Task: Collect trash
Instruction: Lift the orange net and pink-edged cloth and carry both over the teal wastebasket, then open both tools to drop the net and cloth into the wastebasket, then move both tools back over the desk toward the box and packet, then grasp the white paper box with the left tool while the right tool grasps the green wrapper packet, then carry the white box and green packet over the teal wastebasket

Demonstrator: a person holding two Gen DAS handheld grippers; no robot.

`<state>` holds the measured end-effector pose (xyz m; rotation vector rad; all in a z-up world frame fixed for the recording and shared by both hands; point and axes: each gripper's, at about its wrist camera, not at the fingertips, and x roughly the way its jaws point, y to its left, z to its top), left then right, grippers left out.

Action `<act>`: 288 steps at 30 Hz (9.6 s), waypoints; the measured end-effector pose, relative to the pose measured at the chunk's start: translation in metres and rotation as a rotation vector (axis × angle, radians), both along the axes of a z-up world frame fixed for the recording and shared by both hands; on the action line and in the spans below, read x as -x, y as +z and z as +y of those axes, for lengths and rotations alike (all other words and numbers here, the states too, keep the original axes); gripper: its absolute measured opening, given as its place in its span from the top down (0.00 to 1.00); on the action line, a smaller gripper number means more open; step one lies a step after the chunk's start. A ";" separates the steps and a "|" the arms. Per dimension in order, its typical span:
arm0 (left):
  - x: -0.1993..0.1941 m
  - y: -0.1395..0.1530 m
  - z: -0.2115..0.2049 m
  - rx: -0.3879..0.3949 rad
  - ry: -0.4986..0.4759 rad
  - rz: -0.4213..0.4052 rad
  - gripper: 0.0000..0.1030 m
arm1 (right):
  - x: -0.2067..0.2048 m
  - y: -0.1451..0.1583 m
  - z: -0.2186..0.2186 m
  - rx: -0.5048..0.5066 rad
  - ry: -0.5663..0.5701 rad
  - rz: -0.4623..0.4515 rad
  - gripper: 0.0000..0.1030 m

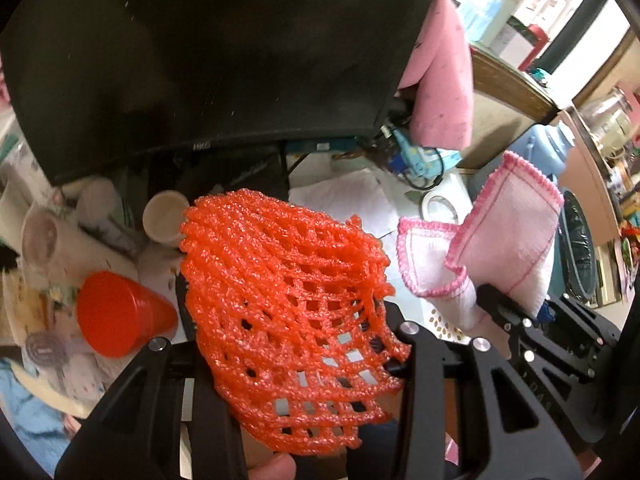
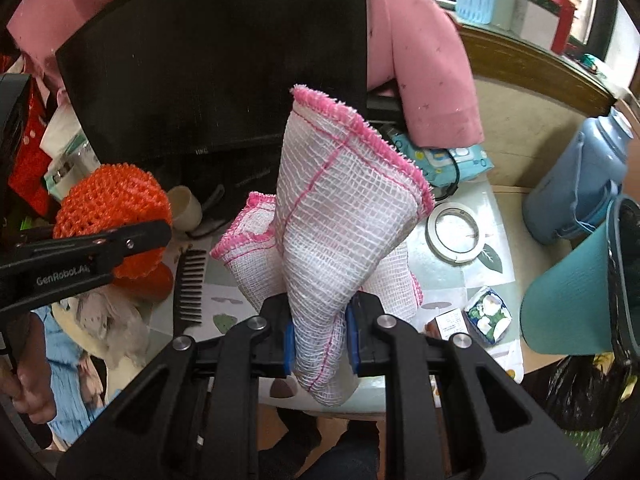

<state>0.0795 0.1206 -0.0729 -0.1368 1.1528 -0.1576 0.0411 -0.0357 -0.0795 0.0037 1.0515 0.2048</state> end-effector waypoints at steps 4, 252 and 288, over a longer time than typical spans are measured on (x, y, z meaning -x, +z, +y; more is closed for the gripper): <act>-0.005 0.007 -0.006 0.000 -0.042 -0.018 0.64 | 0.005 0.012 0.001 0.009 -0.031 -0.019 0.81; -0.013 -0.155 -0.204 0.066 0.197 0.313 0.64 | -0.044 -0.131 -0.230 0.002 0.192 0.094 0.59; -0.048 0.024 -0.428 0.045 -0.395 -0.001 0.64 | 0.025 0.029 -0.398 -0.080 -0.404 -0.190 0.59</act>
